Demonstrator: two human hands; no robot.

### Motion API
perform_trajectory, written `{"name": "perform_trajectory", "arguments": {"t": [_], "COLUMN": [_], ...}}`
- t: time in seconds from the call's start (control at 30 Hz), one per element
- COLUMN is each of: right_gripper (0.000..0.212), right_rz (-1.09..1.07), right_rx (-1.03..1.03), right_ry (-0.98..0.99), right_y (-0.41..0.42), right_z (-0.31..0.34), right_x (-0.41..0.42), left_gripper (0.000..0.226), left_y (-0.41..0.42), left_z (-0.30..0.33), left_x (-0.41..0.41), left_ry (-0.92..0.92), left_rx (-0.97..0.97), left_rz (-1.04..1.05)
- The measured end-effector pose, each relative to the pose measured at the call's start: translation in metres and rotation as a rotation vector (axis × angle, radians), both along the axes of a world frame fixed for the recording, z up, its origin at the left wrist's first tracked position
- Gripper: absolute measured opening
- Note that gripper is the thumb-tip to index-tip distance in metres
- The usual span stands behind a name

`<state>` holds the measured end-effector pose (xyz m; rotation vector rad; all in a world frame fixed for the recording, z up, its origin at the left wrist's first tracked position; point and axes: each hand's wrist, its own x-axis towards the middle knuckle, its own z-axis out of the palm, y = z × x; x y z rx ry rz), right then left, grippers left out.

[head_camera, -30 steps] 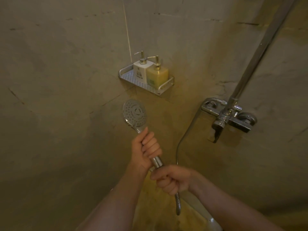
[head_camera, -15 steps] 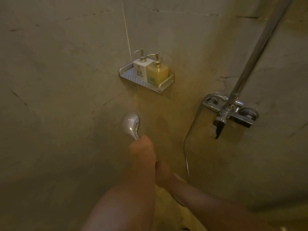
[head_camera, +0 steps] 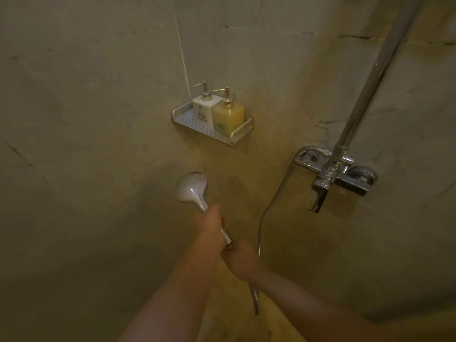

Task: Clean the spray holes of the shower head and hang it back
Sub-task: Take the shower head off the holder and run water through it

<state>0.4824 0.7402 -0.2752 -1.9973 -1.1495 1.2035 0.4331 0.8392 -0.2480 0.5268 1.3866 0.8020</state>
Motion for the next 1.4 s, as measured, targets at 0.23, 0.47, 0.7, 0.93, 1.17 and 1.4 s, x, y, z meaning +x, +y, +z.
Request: {"name": "perform_trajectory", "arguments": {"t": [0.23,0.47,0.7,0.93,1.17,1.4], "right_gripper": [0.04,0.055,0.046,0.034,0.024,0.042], "right_rz": [0.19,0.412,0.349,0.025,-0.132,-0.076], "right_rx": [-0.182,-0.355,-0.315,-0.112,0.085,0.074], "right_ry": [0.509,0.897,0.96,0.529,-0.093,-0.19], "right_y": [-0.009,-0.008,-0.01,-0.01,0.001,0.008], "right_z": [0.04,0.053,0.048,0.023,0.007,-0.019], "right_x": [0.023,0.016,0.016,0.011,-0.004,-0.025], "left_gripper": [0.033,0.035,0.052,0.051,0.018,0.041], "left_y": [-0.016,-0.005,0.003,-0.008,0.004,0.012], "left_z": [0.015,0.022,0.027,0.033,0.023,0.007], "left_x": [-0.041,-0.037,-0.03,-0.018,0.007,-0.001], "left_ry": [-0.738,-1.35,-1.321,-0.542,-0.034,0.189], "left_rx": [0.073,0.186,0.178,0.106,0.166,0.097], "left_rz": [-0.266,-0.421,-0.659,-0.171,0.121,0.153]}}
